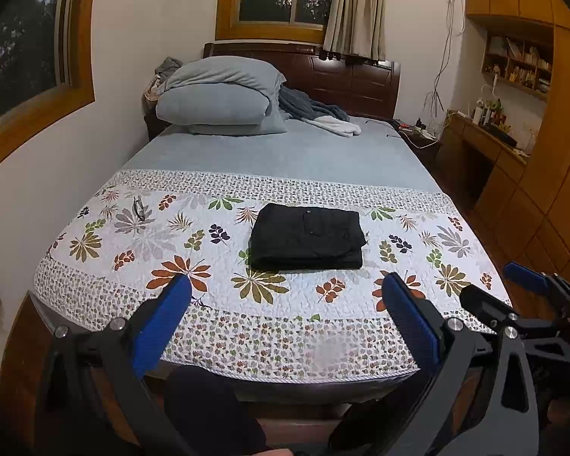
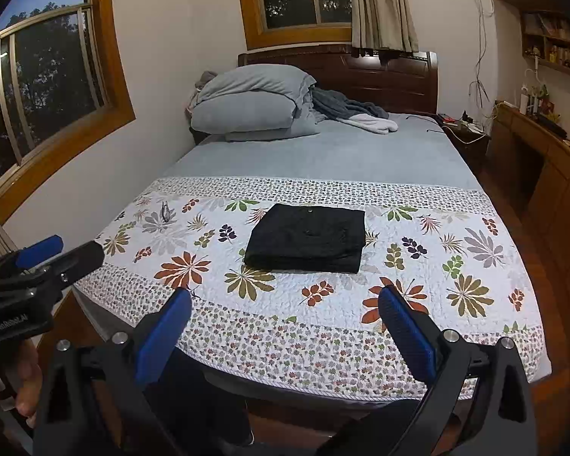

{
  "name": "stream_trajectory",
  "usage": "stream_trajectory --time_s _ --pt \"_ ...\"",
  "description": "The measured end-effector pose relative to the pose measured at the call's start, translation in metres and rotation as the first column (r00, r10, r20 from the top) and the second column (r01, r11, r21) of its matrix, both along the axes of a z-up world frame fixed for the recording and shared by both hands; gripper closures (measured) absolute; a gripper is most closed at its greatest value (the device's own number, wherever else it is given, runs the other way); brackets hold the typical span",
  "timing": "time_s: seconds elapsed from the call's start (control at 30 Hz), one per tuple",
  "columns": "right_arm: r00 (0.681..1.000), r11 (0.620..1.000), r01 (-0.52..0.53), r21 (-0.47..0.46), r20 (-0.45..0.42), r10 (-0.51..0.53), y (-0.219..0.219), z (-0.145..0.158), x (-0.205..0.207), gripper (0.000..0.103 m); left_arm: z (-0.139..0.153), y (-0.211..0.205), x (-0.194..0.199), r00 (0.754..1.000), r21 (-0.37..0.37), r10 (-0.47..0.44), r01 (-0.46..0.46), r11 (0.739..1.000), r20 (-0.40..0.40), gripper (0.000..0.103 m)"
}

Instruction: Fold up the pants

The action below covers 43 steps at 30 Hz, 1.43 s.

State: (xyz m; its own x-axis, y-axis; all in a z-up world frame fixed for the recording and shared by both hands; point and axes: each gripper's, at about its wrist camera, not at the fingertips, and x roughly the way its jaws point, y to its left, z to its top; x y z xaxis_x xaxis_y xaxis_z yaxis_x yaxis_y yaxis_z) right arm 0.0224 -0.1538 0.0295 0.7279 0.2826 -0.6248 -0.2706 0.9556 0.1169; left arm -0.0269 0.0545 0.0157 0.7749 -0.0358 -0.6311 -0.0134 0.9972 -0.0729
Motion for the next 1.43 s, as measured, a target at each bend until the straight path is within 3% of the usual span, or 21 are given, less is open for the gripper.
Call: stream_trajectory --time_s 1.43 --pt "1.000 1.000 0.007 -0.002 -0.029 -0.007 0.005 -0.011 0.002 0.004 -0.009 0.002 -0.001 1.000 0.003 -0.006 0.006 1.000 -0.001 0.003"
